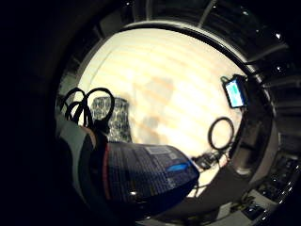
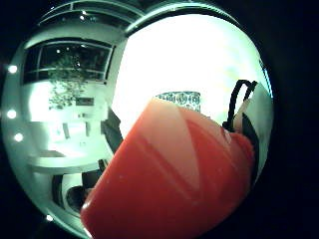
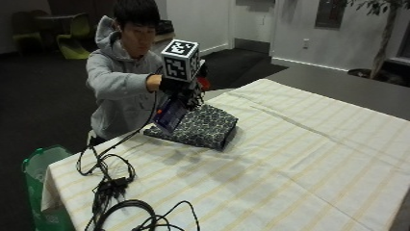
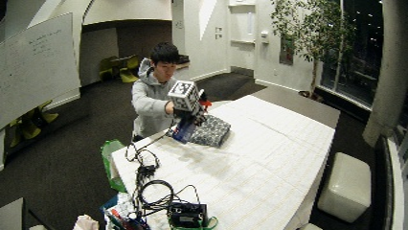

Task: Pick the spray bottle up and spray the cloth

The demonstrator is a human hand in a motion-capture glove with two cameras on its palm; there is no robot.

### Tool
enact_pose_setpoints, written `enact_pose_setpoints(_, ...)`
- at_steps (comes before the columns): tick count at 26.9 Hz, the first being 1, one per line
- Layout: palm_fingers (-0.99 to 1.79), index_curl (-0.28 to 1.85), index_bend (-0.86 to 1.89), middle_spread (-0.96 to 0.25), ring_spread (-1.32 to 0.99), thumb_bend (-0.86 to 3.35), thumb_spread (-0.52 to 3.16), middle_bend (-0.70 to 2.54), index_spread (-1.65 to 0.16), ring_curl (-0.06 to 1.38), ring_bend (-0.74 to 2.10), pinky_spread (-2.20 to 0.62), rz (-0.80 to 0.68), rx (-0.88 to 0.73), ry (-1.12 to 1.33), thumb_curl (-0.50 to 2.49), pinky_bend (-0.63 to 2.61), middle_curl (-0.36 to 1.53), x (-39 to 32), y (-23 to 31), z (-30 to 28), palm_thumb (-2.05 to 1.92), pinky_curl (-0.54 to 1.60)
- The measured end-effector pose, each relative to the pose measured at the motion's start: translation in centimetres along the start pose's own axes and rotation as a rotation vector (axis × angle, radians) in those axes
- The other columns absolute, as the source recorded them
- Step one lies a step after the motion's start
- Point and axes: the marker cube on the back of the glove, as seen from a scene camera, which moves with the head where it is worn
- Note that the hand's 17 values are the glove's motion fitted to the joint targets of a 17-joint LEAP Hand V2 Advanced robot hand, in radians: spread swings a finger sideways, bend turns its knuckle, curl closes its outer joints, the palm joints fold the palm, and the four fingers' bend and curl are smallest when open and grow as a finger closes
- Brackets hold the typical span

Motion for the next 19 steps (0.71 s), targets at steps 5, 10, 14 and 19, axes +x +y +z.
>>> enact_pose_setpoints(5,1.4,0.51,0.5,-0.1,-0.18,-0.04,0.19,0.62,-0.19,0.41,0.56,-0.18,-0.016,-0.15,0.131,0.64,0.33,0.5,-3.5,-0.2,4.7,0.95,0.35)
enact_pose_setpoints(10,1.38,0.52,0.5,-0.1,-0.18,-0.02,0.22,0.63,-0.18,0.42,0.56,-0.18,0.002,-0.239,0.209,0.66,0.33,0.5,-4.2,-0.3,10.0,0.96,0.36)
enact_pose_setpoints(14,1.38,0.52,0.5,-0.11,-0.18,-0.03,0.22,0.63,-0.18,0.42,0.56,-0.19,0.013,-0.247,0.233,0.68,0.33,0.5,-5.3,-0.1,10.7,0.97,0.36)
enact_pose_setpoints(19,1.38,0.53,0.5,-0.11,-0.18,-0.03,0.23,0.63,-0.18,0.42,0.56,-0.19,0.01,-0.189,0.257,0.69,0.34,0.5,-7.3,0.4,6.5,0.97,0.36)
